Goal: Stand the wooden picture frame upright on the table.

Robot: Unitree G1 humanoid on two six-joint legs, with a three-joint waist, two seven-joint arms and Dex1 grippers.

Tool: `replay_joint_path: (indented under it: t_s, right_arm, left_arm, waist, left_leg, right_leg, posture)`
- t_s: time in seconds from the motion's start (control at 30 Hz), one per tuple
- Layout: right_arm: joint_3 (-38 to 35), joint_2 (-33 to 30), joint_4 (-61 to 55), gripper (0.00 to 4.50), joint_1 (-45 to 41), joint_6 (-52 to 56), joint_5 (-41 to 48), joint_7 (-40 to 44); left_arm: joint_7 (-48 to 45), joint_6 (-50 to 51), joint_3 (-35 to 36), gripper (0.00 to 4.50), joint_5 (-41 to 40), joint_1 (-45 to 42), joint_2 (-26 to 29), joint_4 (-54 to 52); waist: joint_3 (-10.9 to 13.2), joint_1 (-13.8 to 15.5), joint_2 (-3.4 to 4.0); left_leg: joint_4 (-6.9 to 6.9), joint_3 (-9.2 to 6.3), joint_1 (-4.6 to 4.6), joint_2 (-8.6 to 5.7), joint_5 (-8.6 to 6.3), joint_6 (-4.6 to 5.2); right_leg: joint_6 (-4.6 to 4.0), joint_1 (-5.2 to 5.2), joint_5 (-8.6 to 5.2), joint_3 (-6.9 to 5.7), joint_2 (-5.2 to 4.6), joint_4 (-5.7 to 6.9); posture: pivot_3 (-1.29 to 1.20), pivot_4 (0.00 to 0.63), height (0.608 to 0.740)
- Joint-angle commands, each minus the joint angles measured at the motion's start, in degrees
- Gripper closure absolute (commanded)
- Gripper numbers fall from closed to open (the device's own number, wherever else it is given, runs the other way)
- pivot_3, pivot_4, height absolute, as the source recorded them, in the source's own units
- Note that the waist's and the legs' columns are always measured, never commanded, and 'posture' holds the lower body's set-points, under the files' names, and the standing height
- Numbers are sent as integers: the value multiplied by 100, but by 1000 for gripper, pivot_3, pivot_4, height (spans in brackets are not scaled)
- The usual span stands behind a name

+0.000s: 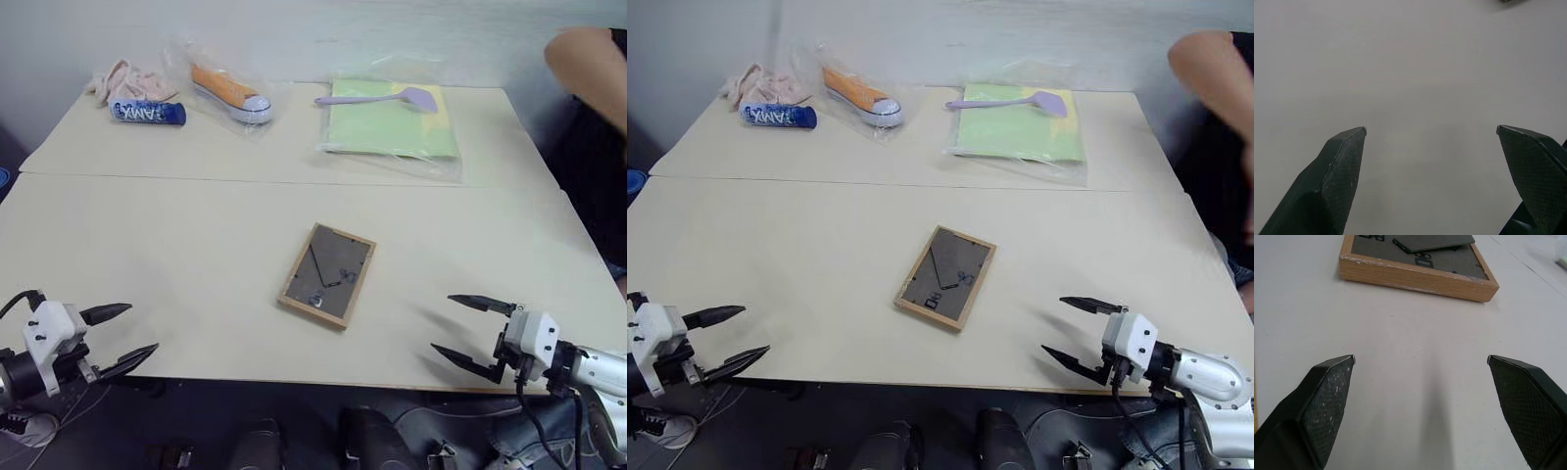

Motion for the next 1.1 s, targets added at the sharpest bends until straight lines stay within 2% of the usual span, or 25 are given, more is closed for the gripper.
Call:
replay_joint_path:
  t_s: [0.03, 0.13, 0.17, 0.27, 0.43, 0.6, 0.67, 0.87, 1.1]
  right_arm:
    - [12, 80, -72, 27, -108, 56, 20, -185]
    - [174, 161, -343, 27, -220, 347, 143, -303]
    - [292, 206, -541, 199, -311, 563, 255, -346]
    - [615, 249, -880, 929, -580, 1043, 160, -522]
    - [1199, 402, -629, 2623, -1023, 1352, -571, -951]
    - [1595, 570, -235, 4442, -1513, 1396, -1209, -1302]
    - [1710, 639, -145, 4500, -1668, 1485, -1286, -1357]
    - [1898, 883, 1, 4500, -2178, 1605, -1451, -1498]
    - [1901, 886, 135, 4500, -2391, 1680, -1478, -1421]
  left_arm:
    - [51, -3, 40, 0, -77, -81, -61, -99]
    - [208, 474, -135, 0, -199, -287, -35, -384]
    - [274, 671, -297, 0, -314, -510, -47, -566]
    - [714, 1069, -814, 561, -244, -1329, -151, -764]
    - [1250, 1285, -2190, 2098, 593, -2765, -498, -266]
    - [1396, 1099, -3282, 3718, 1279, -3858, -1140, 606]
    - [1419, 1078, -3591, 4276, 1468, -4132, -1367, 892]
    - [1130, 1047, -4229, 4276, 1654, -4144, -1671, 746]
    - [1216, 1255, -4165, 4276, 1480, -3605, -1783, 124]
  waist:
    - [0, 4, 0]
    - [0, 15, 1]
    - [0, 21, 1]
    - [0, 40, 2]
    - [-6, 45, 7]
    - [-6, 13, 5]
    - [-6, 11, 4]
    - [-6, 16, 4]
    - [-7, 24, 5]
  left_leg:
    - [0, 0, 0, 0, 0, 0]
    - [0, -1, 0, 0, 0, 0]
    - [0, -1, 0, 0, 0, 0]
    - [6, -4, -2, -2, 4, -2]
    - [9, -1, -5, -7, 7, -8]
    - [26, 10, -18, -9, 11, -6]
    - [34, 13, -20, -10, 12, -6]
    - [46, 13, -20, -6, 15, -9]
    - [56, 8, -21, -5, 13, -8]
  right_leg:
    - [0, 0, 0, 0, 0, 1]
    - [0, 0, 0, -1, 0, 2]
    - [0, 0, 0, -2, 0, 2]
    - [3, 1, 1, -5, -3, 7]
    - [8, -1, 4, -7, 1, 8]
    - [15, -10, 8, -6, 12, 17]
    - [16, -13, 8, -4, 13, 47]
    - [16, -16, 8, -1, 16, 57]
    - [16, -12, 8, 0, 12, 58]
  posture:
    - [0, 150, 740]
    - [0, 150, 740]
    - [0, 150, 740]
    - [0, 150, 740]
    - [0, 150, 740]
    - [0, 150, 740]
    - [0, 150, 740]
    - [0, 150, 740]
    - [0, 150, 740]
